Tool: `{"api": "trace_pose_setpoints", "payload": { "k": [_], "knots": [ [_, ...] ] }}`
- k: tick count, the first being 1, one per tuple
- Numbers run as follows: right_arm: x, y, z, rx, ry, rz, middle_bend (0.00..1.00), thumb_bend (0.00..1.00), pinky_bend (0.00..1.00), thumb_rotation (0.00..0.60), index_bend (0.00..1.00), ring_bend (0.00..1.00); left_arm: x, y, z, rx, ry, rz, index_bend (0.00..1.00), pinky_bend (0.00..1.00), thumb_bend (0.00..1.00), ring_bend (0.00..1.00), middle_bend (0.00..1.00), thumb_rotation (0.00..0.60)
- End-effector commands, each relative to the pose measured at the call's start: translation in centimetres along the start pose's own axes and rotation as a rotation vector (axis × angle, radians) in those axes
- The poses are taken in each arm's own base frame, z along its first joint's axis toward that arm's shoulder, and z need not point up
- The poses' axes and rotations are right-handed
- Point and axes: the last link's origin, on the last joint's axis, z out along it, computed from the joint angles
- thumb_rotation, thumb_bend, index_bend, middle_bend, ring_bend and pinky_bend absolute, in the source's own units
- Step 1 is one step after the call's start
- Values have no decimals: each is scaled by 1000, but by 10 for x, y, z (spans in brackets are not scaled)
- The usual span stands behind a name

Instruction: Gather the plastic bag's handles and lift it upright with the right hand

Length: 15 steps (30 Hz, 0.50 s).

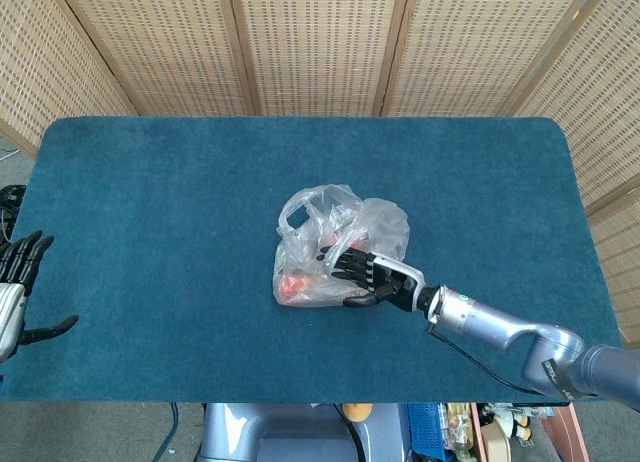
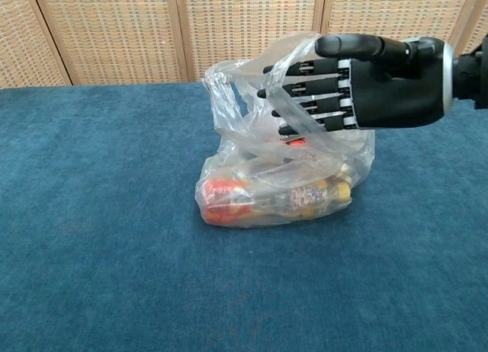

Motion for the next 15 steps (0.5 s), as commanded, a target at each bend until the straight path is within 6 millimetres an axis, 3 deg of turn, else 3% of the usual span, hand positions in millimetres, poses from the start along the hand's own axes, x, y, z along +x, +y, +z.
{"api": "trace_pose_setpoints", "payload": {
  "k": [1,10,15],
  "knots": [
    [1,-12,19,37,-44,90,157,62,51,600,155,17,0,-1,1,3,-2,-2,0,0,105,0,0,600],
    [4,-30,40,66,-53,161,204,0,57,600,228,60,-1,0,3,-1,-12,-6,0,0,106,0,0,600],
    [4,-28,57,70,-22,171,206,0,40,600,232,59,-2,0,3,-5,-20,-6,0,0,104,0,0,600]
  ]
}}
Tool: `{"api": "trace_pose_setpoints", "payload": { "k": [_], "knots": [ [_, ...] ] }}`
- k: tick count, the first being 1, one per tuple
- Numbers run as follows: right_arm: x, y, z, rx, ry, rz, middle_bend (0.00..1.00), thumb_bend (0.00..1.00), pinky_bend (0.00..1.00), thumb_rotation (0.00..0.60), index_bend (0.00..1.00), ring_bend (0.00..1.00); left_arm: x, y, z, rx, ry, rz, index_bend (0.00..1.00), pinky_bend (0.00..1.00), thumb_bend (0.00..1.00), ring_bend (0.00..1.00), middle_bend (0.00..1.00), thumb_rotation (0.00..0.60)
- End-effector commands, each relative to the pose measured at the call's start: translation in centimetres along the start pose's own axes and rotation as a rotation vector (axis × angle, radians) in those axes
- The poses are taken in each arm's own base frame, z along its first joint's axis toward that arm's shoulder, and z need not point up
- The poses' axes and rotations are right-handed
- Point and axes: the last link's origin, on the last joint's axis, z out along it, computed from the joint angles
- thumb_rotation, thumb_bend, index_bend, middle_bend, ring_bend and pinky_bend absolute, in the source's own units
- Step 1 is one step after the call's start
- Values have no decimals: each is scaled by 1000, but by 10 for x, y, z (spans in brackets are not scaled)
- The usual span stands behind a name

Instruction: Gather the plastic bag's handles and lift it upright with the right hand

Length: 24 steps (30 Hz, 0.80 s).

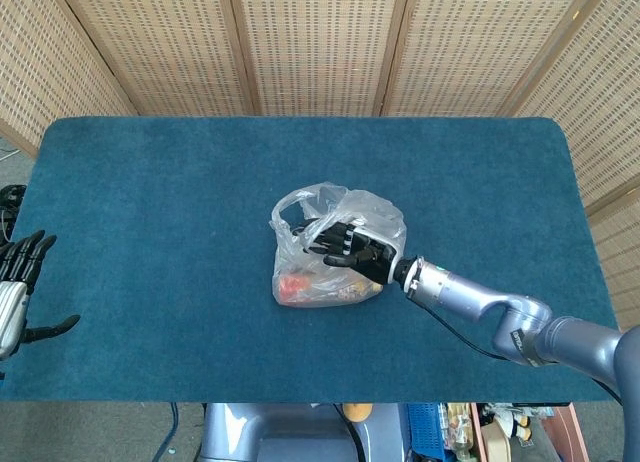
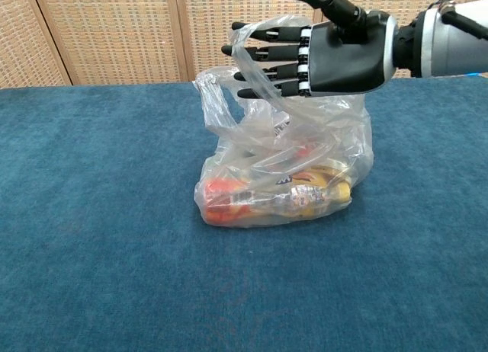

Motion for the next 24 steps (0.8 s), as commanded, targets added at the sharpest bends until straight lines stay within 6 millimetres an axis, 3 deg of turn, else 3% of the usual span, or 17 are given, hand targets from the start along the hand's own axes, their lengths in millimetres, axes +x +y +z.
{"api": "trace_pose_setpoints", "payload": {
  "k": [1,4,8,11,14,16,19,21,24],
  "knots": [
    [-1,1,13,11,13,8,212,0,40,600,235,61,0,0,0,-1,-2,-1,0,0,104,0,0,600],
    [-2,1,19,24,21,11,264,0,68,600,250,111,0,-1,1,0,-4,-3,0,0,105,0,0,600],
    [-3,0,21,71,17,47,395,21,291,600,319,267,0,-2,2,1,-6,-8,0,0,104,0,0,600],
    [-2,0,20,87,21,48,460,51,386,600,379,351,0,-2,3,2,-8,-11,0,0,106,0,0,600],
    [-1,0,16,95,33,45,493,70,416,600,407,406,1,-3,3,2,-11,-15,0,0,106,0,0,600],
    [0,2,14,99,37,46,490,49,335,600,404,360,1,-3,3,1,-12,-17,0,0,106,0,0,600],
    [2,6,14,83,54,54,386,1,100,600,372,123,1,-2,3,-3,-17,-18,0,0,105,0,0,600],
    [2,9,17,64,62,46,320,0,67,600,345,53,0,-2,3,-8,-22,-19,0,0,106,0,0,600],
    [1,11,23,79,64,76,317,0,65,597,339,107,0,-1,4,-13,-28,-17,0,0,105,0,0,600]
  ]
}}
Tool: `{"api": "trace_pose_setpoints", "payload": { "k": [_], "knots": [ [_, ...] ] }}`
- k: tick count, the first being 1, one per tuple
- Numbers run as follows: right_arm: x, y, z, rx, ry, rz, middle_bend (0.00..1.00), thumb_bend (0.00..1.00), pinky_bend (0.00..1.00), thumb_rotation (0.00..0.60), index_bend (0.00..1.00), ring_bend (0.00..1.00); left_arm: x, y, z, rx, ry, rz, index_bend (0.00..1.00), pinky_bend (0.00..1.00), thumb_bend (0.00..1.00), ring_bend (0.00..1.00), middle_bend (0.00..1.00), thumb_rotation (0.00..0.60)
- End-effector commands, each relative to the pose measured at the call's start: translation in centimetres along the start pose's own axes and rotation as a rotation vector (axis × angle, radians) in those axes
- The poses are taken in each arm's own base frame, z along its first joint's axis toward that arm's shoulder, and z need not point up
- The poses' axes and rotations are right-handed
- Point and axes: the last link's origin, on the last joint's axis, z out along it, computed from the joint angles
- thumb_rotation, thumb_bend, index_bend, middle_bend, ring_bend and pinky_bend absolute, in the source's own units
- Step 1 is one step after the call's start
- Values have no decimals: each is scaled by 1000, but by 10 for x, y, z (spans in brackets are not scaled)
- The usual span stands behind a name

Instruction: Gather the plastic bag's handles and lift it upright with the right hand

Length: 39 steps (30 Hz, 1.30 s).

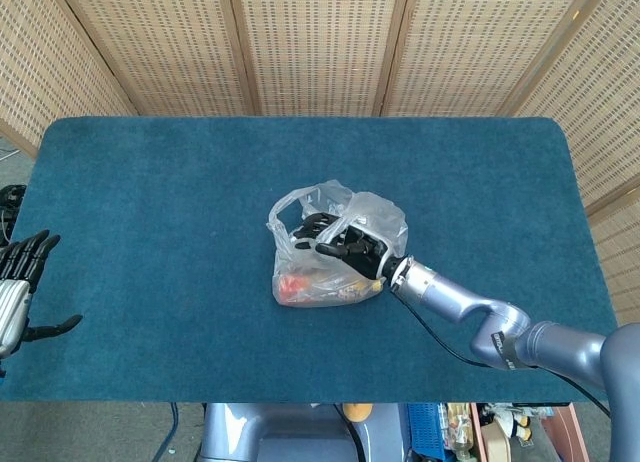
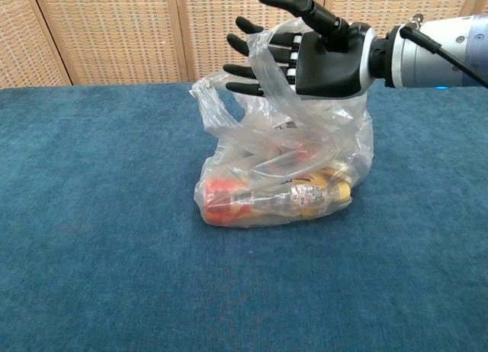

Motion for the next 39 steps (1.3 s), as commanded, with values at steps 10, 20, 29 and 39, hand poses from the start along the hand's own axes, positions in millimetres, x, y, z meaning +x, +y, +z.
{"api": "trace_pose_setpoints", "payload": {
  "k": [10,20,29,39],
  "knots": [
    [-5,-5,-4,34,-63,20,542,0,451,600,466,427,1,-3,3,15,-1,-7,0,0,105,0,0,600],
    [-4,-13,-25,-68,-55,-76,681,112,630,600,584,559,-1,-2,4,15,-5,0,0,0,107,0,0,600],
    [-1,-16,-35,-98,-19,-123,695,184,657,600,592,557,2,9,23,-44,23,17,0,0,117,0,0,600],
    [-4,-26,-42,-78,-13,-140,695,203,657,600,578,554,-1,41,103,-377,56,115,0,0,200,0,0,600]
  ]
}}
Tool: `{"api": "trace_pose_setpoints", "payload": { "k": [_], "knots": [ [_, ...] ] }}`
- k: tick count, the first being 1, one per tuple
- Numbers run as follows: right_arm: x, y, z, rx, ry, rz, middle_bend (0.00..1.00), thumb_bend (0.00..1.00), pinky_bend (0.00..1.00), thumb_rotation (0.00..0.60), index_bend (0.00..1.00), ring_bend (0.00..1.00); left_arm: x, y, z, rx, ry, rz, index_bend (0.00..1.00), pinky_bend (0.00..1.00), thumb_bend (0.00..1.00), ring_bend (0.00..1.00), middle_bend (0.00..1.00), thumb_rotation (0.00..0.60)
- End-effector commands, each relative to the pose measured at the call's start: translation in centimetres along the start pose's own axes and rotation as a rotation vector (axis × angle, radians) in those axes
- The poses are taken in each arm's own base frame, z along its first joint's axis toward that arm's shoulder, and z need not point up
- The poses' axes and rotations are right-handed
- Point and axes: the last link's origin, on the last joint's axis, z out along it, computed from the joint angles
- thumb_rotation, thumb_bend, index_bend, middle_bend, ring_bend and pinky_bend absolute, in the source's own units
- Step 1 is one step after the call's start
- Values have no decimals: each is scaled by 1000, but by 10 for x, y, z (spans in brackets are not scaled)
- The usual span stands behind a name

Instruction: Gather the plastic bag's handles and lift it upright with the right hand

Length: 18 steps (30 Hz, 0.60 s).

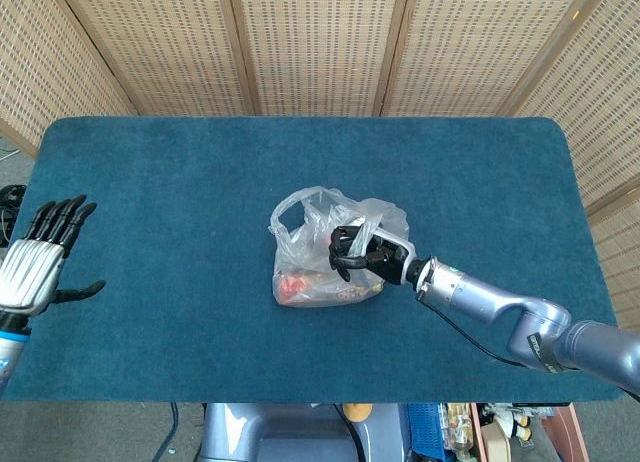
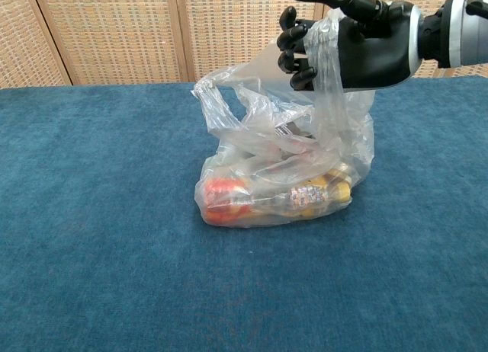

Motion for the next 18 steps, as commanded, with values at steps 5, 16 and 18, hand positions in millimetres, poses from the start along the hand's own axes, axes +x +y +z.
{"api": "trace_pose_setpoints", "payload": {
  "k": [5,16,18],
  "knots": [
    [-3,-6,-6,12,-5,-9,695,208,657,600,578,555,-24,27,81,-319,61,77,0,0,226,0,0,600],
    [5,-16,-12,27,30,-12,695,242,657,600,577,555,-87,88,150,-501,139,52,0,0,276,0,0,600],
    [7,-17,-12,31,35,-10,695,242,658,600,578,555,-95,99,157,-515,142,36,12,0,276,0,0,600]
  ]
}}
